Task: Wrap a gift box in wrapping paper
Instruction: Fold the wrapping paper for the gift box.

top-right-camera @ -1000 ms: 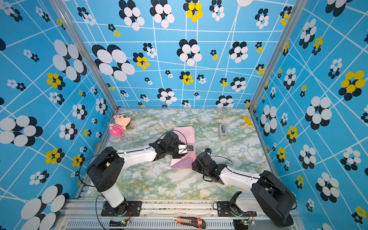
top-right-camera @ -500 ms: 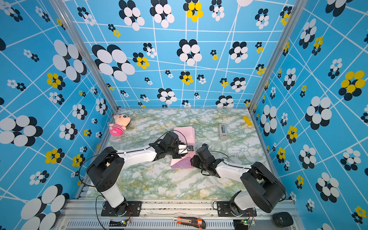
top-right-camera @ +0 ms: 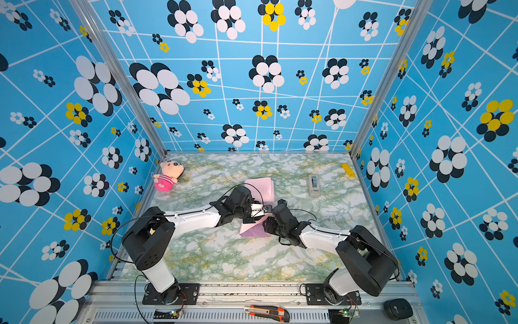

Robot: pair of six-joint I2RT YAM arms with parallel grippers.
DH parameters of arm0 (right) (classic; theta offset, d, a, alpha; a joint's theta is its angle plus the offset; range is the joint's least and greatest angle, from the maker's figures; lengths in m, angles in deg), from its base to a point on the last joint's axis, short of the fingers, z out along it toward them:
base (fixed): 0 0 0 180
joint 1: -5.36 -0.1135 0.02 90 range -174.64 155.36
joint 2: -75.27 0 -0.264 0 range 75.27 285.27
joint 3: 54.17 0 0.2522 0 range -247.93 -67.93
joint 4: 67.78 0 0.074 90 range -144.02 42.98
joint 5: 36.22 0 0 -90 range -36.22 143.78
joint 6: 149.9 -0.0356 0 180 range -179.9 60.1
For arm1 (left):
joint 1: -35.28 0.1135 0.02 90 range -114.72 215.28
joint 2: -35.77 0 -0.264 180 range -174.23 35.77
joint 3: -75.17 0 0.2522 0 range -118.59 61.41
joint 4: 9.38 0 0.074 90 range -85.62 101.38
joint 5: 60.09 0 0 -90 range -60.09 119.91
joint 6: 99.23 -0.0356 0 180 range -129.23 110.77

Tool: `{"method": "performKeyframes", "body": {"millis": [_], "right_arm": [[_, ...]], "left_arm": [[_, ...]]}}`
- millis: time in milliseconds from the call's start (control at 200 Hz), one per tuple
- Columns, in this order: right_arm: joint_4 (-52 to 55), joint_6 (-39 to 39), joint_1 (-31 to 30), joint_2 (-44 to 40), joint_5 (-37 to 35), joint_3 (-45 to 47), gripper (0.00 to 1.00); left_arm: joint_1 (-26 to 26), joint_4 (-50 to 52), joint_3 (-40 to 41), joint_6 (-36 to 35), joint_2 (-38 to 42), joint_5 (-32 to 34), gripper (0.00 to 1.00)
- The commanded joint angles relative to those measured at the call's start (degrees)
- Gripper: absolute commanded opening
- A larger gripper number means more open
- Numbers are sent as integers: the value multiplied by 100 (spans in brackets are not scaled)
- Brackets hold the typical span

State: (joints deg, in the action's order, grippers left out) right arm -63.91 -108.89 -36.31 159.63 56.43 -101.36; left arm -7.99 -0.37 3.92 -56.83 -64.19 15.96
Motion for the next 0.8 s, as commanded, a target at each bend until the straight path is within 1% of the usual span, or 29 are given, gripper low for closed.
{"method": "performKeyframes", "body": {"millis": [0, 345, 525, 795], "right_arm": [[60, 74, -54, 102, -143, -151, 42], [-339, 42, -172, 438, -70, -252, 44], [-755, 70, -219, 582, -122, -173, 45], [-1385, -8, -283, 1019, -80, -47, 40]], "left_arm": [[-46, 229, 56, 92, -111, -194, 40], [-64, 229, 50, 100, -128, -204, 40], [-68, 221, 54, 119, -129, -221, 40], [-67, 190, 63, 163, -122, -245, 40]]}}
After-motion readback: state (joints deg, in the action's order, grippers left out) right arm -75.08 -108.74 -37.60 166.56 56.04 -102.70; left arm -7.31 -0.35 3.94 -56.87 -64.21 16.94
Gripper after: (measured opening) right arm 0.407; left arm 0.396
